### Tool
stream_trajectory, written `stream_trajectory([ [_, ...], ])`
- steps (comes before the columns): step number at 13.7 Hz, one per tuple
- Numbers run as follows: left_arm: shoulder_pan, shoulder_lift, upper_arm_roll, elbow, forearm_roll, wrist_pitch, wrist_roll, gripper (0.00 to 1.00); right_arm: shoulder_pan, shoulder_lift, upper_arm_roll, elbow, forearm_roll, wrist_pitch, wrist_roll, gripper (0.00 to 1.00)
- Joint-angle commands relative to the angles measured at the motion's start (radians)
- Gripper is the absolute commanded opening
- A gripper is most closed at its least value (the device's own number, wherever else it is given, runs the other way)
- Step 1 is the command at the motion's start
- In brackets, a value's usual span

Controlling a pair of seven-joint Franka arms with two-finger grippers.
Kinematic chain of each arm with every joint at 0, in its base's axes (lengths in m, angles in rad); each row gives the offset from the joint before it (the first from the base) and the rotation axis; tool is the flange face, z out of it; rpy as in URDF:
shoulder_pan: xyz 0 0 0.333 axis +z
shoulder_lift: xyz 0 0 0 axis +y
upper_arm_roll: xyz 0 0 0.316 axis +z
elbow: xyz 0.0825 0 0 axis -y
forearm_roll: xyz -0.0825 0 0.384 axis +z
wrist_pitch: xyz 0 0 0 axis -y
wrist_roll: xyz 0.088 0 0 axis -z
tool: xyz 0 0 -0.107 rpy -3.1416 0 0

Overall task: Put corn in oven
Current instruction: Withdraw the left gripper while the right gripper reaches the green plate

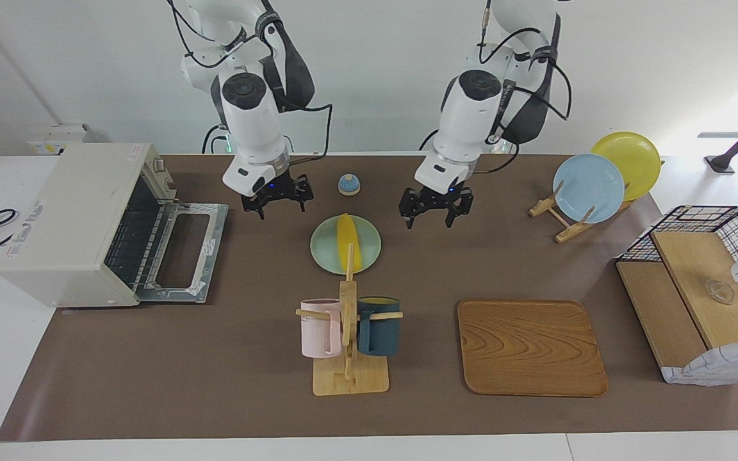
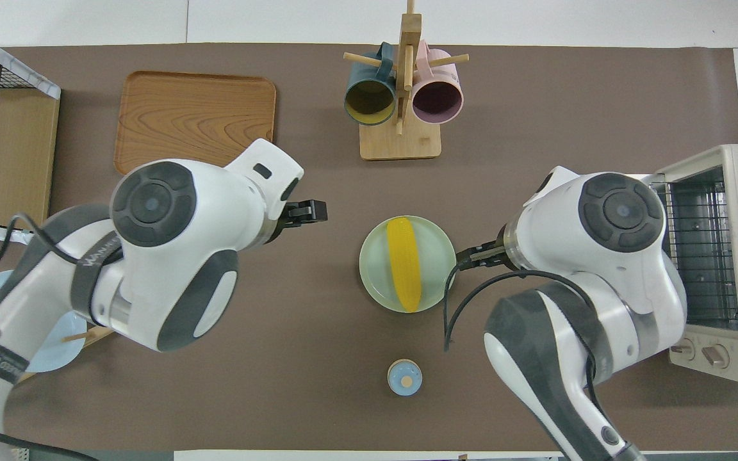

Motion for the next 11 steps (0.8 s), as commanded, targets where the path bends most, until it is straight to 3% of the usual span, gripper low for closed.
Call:
stream_trajectory([
  [1, 0.123, -0.08, -0.008, 0.024, -0.007, -0.15, 0.143, 1.0, 0.109, 0.082, 0.001, 0.026, -0.035, 0.083, 0.151, 1.0],
  [3, 0.205, -0.085, -0.008, 0.09, -0.001, -0.25, 0.208, 1.0, 0.192, 0.177, 0.002, 0.135, -0.11, 0.075, 0.306, 1.0],
  [6, 0.315, -0.085, -0.008, 0.219, 0.004, -0.439, 0.323, 1.0, 0.339, 0.387, 0.001, 0.357, -0.241, 0.014, 0.449, 1.0],
  [9, 0.371, -0.103, -0.008, 0.277, 0.019, -0.544, 0.363, 1.0, 0.349, 0.447, 0.002, 0.356, -0.286, 0.084, 0.508, 1.0],
  [10, 0.369, -0.112, -0.009, 0.278, 0.04, -0.548, 0.357, 1.0, 0.35, 0.452, 0.002, 0.346, -0.305, 0.09, 0.504, 0.91],
  [11, 0.371, -0.121, -0.008, 0.278, 0.048, -0.558, 0.35, 1.0, 0.349, 0.457, 0.002, 0.324, -0.334, 0.101, 0.503, 0.74],
])
